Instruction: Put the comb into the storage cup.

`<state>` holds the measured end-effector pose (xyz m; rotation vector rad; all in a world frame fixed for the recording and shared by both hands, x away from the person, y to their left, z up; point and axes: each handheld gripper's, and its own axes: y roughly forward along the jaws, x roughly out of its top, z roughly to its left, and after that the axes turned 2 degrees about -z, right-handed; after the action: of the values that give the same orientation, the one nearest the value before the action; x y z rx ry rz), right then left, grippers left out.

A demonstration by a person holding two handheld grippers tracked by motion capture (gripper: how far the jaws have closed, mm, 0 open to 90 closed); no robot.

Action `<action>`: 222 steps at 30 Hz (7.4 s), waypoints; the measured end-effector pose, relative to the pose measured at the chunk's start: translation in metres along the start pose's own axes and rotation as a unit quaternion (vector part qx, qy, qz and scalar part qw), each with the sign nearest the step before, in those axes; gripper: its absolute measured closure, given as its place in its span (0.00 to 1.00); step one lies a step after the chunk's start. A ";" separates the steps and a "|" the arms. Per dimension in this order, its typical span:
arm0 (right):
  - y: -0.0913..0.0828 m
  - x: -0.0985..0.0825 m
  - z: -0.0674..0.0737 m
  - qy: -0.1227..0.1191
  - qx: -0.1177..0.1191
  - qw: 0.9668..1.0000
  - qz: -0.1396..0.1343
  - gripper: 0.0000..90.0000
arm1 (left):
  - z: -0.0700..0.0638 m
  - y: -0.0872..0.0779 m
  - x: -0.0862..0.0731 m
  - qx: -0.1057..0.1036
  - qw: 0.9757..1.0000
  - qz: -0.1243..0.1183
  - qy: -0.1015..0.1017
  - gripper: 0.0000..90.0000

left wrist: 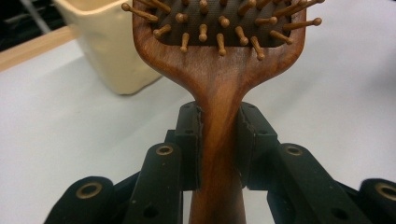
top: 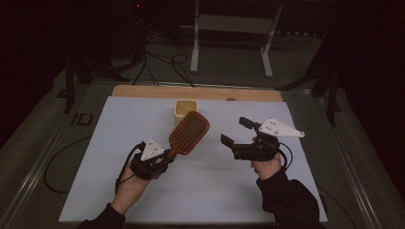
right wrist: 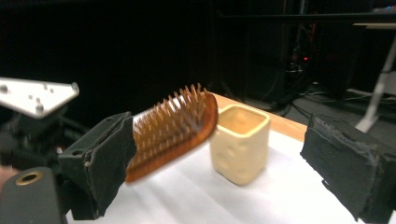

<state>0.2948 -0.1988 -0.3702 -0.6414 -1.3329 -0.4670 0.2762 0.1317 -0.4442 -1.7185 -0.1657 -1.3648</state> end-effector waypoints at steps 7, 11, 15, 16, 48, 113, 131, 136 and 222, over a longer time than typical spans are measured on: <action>0.031 -0.003 0.002 0.073 0.018 0.997 0.006 0.10 | -0.012 0.004 -0.003 -0.004 1.000 -0.026 0.011 0.81; 0.045 -0.007 0.004 0.110 0.015 0.994 0.018 0.10 | -0.016 0.006 -0.005 -0.015 0.999 -0.036 0.012 0.81; 0.055 -0.011 0.005 0.145 0.016 0.989 0.023 0.10 | -0.019 0.009 -0.008 -0.019 0.999 -0.044 0.014 0.81; 0.057 -0.013 0.004 0.156 0.024 0.987 0.023 0.10 | -0.020 0.010 -0.009 -0.014 0.999 -0.045 0.018 0.81; 0.081 -0.040 0.005 0.287 0.080 0.951 0.077 0.54 | -0.018 0.019 -0.017 -0.029 0.998 -0.048 0.002 0.81; 0.096 0.096 -0.025 0.122 0.025 0.992 0.021 0.59 | 0.012 -0.007 -0.062 -0.083 0.996 -0.029 -0.021 0.00; 0.129 0.127 -0.048 0.111 -0.019 0.994 0.003 0.59 | 0.013 -0.009 -0.066 -0.080 0.996 -0.037 -0.013 0.00; 0.143 0.122 -0.056 0.117 -0.029 0.993 0.007 0.59 | 0.013 -0.010 -0.066 -0.078 0.996 -0.039 -0.011 0.00; 0.188 0.027 -0.086 0.120 -0.038 0.984 0.124 0.10 | 0.010 -0.008 -0.067 -0.082 0.996 -0.040 -0.001 0.00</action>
<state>0.4853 -0.1150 -0.3836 -0.7785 -0.9956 -0.3799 0.2535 0.1703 -0.4952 -1.8668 -0.1266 -1.4705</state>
